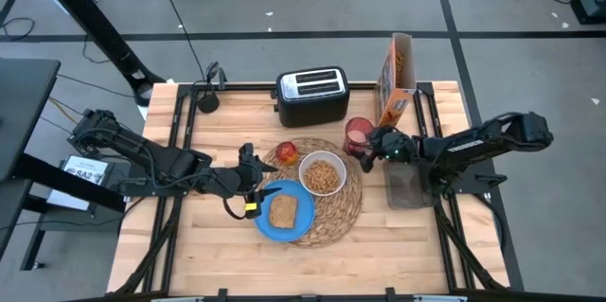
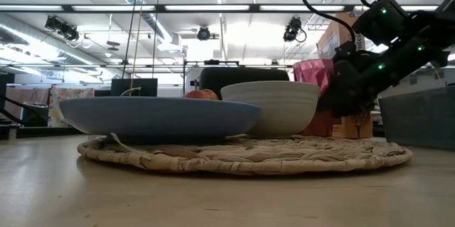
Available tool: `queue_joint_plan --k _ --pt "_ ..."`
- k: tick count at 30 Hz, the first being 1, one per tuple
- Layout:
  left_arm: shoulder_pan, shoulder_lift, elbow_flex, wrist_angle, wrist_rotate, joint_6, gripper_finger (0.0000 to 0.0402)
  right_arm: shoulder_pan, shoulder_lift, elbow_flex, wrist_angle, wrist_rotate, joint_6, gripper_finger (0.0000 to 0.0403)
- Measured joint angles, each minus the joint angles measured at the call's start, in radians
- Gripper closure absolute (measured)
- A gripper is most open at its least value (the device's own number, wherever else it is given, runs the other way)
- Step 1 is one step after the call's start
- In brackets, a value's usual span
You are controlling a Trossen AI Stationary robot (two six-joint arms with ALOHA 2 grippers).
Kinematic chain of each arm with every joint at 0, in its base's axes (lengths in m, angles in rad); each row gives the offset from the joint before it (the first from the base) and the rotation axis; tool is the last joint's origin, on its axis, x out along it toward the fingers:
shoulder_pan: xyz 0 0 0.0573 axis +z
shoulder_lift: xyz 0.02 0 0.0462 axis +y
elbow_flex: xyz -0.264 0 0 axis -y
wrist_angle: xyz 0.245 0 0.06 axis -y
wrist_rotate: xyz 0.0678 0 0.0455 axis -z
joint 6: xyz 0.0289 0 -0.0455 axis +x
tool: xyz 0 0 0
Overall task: Arrange a breakfast setting
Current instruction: Put the red cup to the top right of the brown table mat, then put the black spoon on top of the brown table mat to the right of the white bowl
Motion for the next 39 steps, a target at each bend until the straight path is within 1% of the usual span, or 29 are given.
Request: queue_joint_plan --k 6,15,24,29,32,36,39 --pt "0.0 0.0 0.0 0.0 0.0 0.0 0.0159 -0.008 -0.059 0.007 -0.107 -0.027 -0.003 0.0009" --pt "0.003 0.0 0.0 0.0 0.0 -0.005 0.0159 -0.008 -0.128 0.11 -0.355 -0.036 -0.046 0.0009" --pt "0.003 0.0 0.0 0.001 0.032 -0.053 0.0159 -0.008 -0.244 0.196 -0.641 -0.101 -0.009 0.0009" --pt "0.003 0.0 0.0 0.003 0.064 -0.103 0.0159 -0.008 -0.319 0.276 -0.834 -0.139 -0.006 0.0009" --pt "0.008 0.0 0.0 0.002 0.077 -0.134 0.0159 -0.006 -0.357 0.342 -0.967 -0.196 -0.006 0.0012" --pt "0.044 0.0 0.0 0.004 0.139 -0.178 0.0169 -0.005 -0.396 0.446 -1.123 -0.298 -0.004 0.0031" --pt "0.085 0.0 0.0 0.031 0.211 -0.184 0.0188 0.013 -0.42 0.521 -1.159 -0.384 0.008 0.0055"
